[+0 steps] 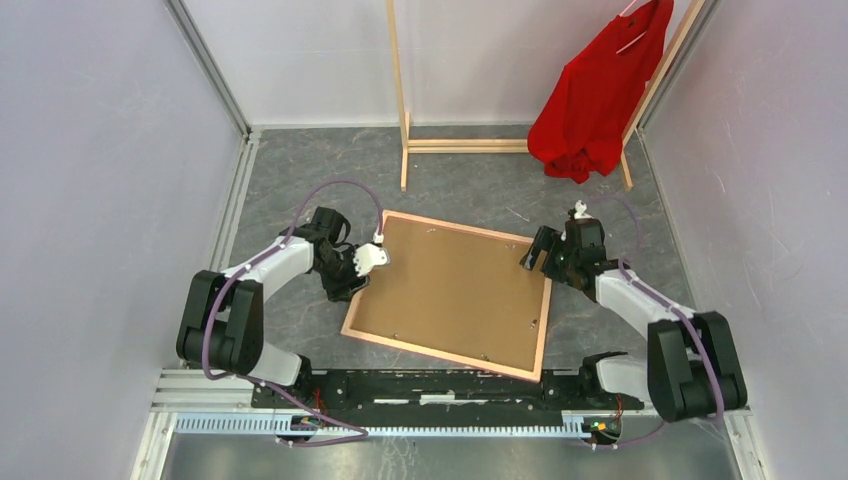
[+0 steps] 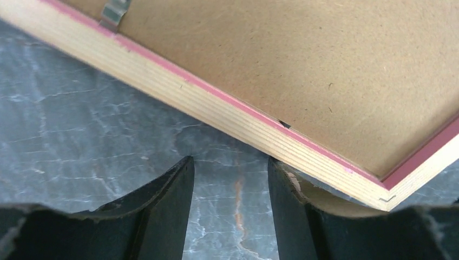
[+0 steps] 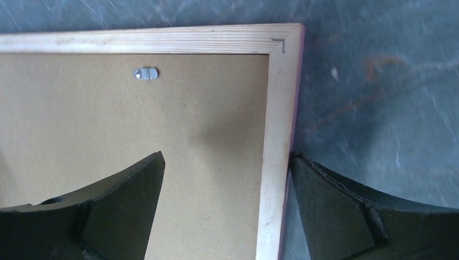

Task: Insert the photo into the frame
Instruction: Adjust the photo frame at the center of the board.

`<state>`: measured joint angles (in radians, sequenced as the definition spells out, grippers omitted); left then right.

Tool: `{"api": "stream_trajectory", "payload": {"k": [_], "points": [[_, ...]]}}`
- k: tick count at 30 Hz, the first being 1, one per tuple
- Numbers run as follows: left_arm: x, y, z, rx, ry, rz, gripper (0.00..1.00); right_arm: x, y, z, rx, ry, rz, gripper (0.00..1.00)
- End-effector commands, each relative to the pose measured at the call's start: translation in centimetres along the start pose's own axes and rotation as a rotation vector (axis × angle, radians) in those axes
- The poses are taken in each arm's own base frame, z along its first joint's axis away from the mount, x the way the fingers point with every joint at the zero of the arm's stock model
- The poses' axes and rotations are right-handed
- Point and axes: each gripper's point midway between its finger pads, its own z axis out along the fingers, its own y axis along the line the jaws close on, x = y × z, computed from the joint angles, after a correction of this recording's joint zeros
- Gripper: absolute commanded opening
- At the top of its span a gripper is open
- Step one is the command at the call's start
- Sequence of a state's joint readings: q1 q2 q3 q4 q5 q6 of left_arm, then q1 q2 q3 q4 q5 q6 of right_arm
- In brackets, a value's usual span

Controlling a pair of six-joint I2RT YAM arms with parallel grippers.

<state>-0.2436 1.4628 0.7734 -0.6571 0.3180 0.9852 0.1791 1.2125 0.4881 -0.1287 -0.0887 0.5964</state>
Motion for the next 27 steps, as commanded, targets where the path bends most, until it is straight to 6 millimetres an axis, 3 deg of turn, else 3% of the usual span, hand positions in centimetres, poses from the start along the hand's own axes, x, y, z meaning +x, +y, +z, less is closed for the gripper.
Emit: {"api": "stream_trajectory", "payload": {"k": [1,9,16,21,24,27], "points": [[-3.1,-4.4,0.8,0.184,-0.147,0.078,0.6,-3.5,8.0,0.1,-0.32,-0.025,0.017,0.91],[-3.2,-9.2,0.7,0.336,-0.14,0.135,0.62,-4.4,11.6,2.9,-0.4,0.039,0.0,0.9],[-3.8,-10.6,-0.5,0.375,-0.167,0.184,0.72,-5.9,12.8,6.1,-0.359,0.062,-0.045,0.89],[-5.2,-7.9,-4.2,0.353,-0.167,0.173,0.79,-10.2,11.4,5.9,-0.199,-0.06,-0.138,0.88],[-6.4,-4.2,-6.9,0.285,-0.227,0.14,0.8,-11.5,10.7,5.1,-0.15,-0.112,-0.162,0.88],[-7.2,1.0,-7.7,0.169,-0.26,0.061,0.77,-11.9,9.9,4.7,-0.1,-0.127,-0.181,0.87]]}}
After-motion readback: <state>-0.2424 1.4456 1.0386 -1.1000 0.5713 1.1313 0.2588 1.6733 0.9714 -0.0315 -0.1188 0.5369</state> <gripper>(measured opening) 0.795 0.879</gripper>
